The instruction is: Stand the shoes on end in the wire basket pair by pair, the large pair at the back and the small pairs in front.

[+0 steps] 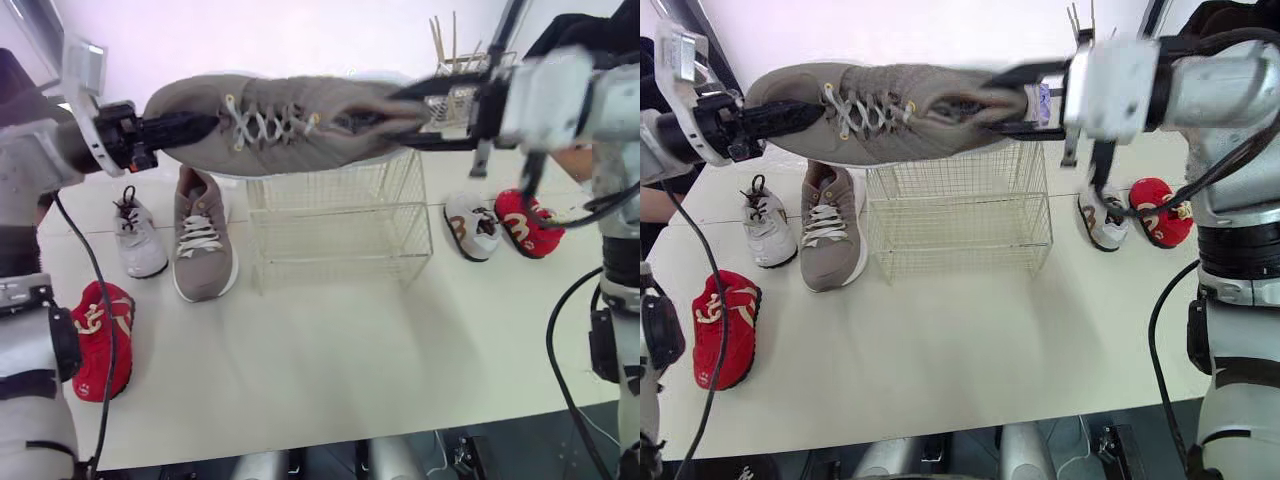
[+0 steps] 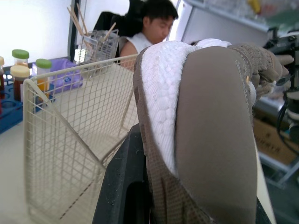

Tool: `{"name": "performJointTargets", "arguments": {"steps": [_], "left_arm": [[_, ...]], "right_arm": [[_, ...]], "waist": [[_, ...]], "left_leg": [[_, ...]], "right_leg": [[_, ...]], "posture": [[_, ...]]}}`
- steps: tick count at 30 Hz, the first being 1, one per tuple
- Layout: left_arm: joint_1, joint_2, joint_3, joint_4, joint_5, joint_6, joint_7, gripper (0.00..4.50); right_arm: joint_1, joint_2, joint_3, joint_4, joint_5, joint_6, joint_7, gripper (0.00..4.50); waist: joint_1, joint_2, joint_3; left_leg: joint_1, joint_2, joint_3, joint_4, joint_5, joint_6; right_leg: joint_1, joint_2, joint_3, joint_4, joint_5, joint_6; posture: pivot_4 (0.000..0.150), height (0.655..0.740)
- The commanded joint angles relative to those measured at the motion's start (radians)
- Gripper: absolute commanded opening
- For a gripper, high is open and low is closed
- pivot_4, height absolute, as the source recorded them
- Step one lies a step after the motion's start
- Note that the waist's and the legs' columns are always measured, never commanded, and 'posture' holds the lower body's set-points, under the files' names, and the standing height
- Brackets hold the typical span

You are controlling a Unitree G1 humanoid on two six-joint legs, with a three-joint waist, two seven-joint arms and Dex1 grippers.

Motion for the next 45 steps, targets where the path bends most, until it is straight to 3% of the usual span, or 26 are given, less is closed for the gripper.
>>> {"name": "performJointTargets", "arguments": {"steps": [1, 3, 8, 13, 18, 29, 31, 36, 42, 43, 45], "left_arm": [[0.028, -0.029, 0.133, -0.119, -0.120, 0.057, 0.073, 0.56], [0.066, -0.085, 0.200, -0.192, -0.183, 0.080, 0.163, 0.56], [0.109, -0.217, 0.294, -0.334, -0.310, 0.099, 0.365, 0.56], [0.127, -0.309, 0.300, -0.400, -0.395, 0.084, 0.496, 0.56], [0.128, -0.365, 0.276, -0.419, -0.434, 0.055, 0.563, 0.56], [0.186, -0.403, 0.232, -0.478, -0.488, 0.016, 0.642, 0.56], [0.202, -0.401, 0.232, -0.488, -0.500, 0.010, 0.652, 0.56], [0.231, -0.388, 0.229, -0.510, -0.526, -0.006, 0.682, 0.56], [0.269, -0.313, 0.184, -0.525, -0.511, 0.020, 0.667, 0.56], [0.277, -0.284, 0.173, -0.528, -0.503, 0.029, 0.650, 1.61], [0.293, -0.216, 0.153, -0.531, -0.468, 0.023, 0.604, 2.41]], "right_arm": [[0.053, -0.066, -0.147, -0.063, 0.209, 0.365, -0.073, 3.56], [0.142, -0.067, -0.278, -0.084, 0.397, 0.607, -0.164, 4.47], [0.328, 0.071, -0.476, -0.151, 0.703, 0.845, -0.416, 4.47], [0.357, 0.269, -0.469, -0.225, 0.876, 0.848, -0.624, 4.47], [0.282, 0.432, -0.369, -0.248, 0.858, 0.764, -0.713, 4.47], [0.108, 0.556, -0.286, -0.109, 0.737, 0.588, -0.710, 4.47], [0.092, 0.561, -0.283, -0.088, 0.735, 0.577, -0.698, 3.96], [0.078, 0.566, -0.287, -0.067, 0.736, 0.564, -0.683, 1.90], [0.053, 0.521, -0.286, -0.041, 0.716, 0.578, -0.653, 1.75], [0.040, 0.491, -0.280, -0.029, 0.699, 0.586, -0.632, 1.75], [-0.001, 0.414, -0.263, 0.020, 0.656, 0.593, -0.564, 1.75]], "waist": [[0.003, 0.000, 0.000], [0.012, -0.001, -0.001], [0.021, -0.001, -0.001], [0.016, -0.001, -0.001], [0.014, -0.001, -0.001], [0.017, -0.001, -0.001], [0.015, -0.001, -0.001], [0.011, -0.001, -0.001], [0.006, -0.001, -0.001], [0.003, -0.001, -0.001], [-0.001, 0.000, -0.001]], "left_leg": [[0.000, 0.000, -0.001, 0.000, 0.000, 0.000], [0.000, 0.000, -0.002, 0.000, 0.000, 0.000], [0.000, 0.000, -0.002, 0.001, -0.001, 0.001], [0.000, 0.000, -0.002, 0.000, 0.000, 0.000], [0.001, 0.000, -0.002, 0.000, 0.001, -0.002], [0.001, -0.001, -0.002, 0.001, 0.004, -0.006], [0.001, -0.001, -0.002, 0.000, 0.004, -0.006], [0.001, -0.001, -0.002, 0.000, 0.004, -0.006], [0.001, -0.001, -0.002, 0.000, 0.004, -0.006], [0.001, -0.001, -0.002, 0.000, 0.004, -0.006], [0.001, -0.002, -0.002, 0.000, 0.004, -0.006]], "right_leg": [[0.000, 0.000, 0.000, 0.000, 0.000, 0.000], [0.001, 0.000, 0.000, -0.001, 0.000, 0.000], [0.002, -0.001, 0.001, -0.001, 0.000, 0.000], [0.001, 0.001, 0.001, 0.000, 0.000, 0.000], [0.001, 0.001, 0.001, 0.001, 0.000, 0.000], [0.002, 0.001, 0.001, 0.000, 0.000, 0.000], [0.002, 0.001, 0.001, 0.000, 0.000, 0.000], [0.001, 0.001, 0.001, 0.000, 0.000, 0.000], [0.001, 0.001, 0.001, 0.000, 0.000, 0.000], [0.001, 0.001, 0.001, 0.000, 0.000, 0.000], [0.001, 0.001, 0.001, 0.000, 0.000, 0.000]], "posture": [[0.150, 0.7400], [0.150, 0.7400], [0.150, 0.7400], [0.150, 0.7400], [0.150, 0.7400], [0.150, 0.7400], [0.150, 0.7400], [0.150, 0.7400], [0.150, 0.7400], [0.150, 0.7400], [0.150, 0.7400]]}}
